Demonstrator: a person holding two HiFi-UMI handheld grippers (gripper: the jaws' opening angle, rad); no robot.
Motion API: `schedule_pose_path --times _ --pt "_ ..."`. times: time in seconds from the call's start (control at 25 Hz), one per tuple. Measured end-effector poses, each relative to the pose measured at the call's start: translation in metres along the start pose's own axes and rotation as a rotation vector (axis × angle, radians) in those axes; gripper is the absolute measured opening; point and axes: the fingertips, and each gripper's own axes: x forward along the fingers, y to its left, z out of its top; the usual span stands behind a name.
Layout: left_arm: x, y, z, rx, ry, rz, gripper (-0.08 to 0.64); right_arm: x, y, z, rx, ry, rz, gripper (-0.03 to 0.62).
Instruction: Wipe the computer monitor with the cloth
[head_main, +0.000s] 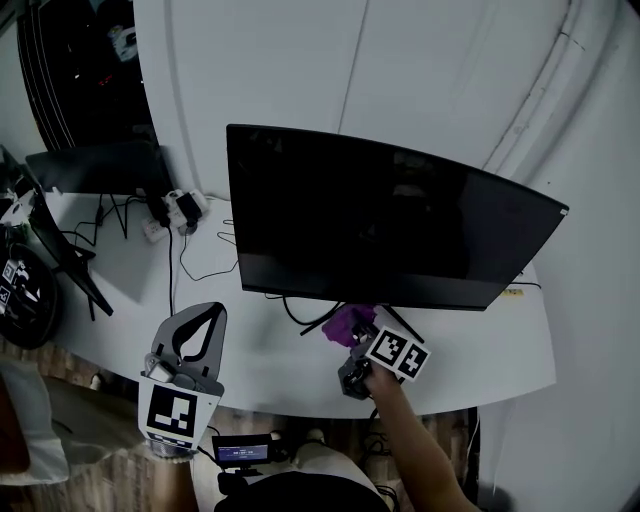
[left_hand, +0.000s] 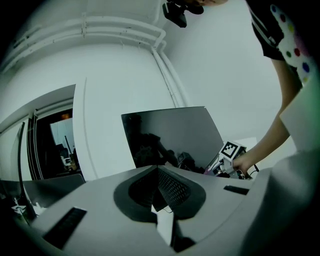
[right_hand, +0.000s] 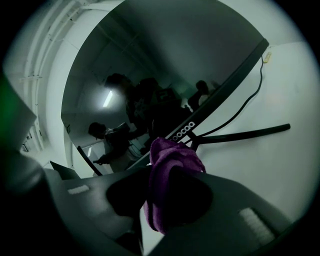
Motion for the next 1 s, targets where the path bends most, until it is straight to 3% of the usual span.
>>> schedule_pose_path --times 1.0 --pt "-0.05 0.039 -0.018 -0.032 0.043 0.155 0.006 0.054 0.088 -0.076 -0.138 0.219 0.141 0.091"
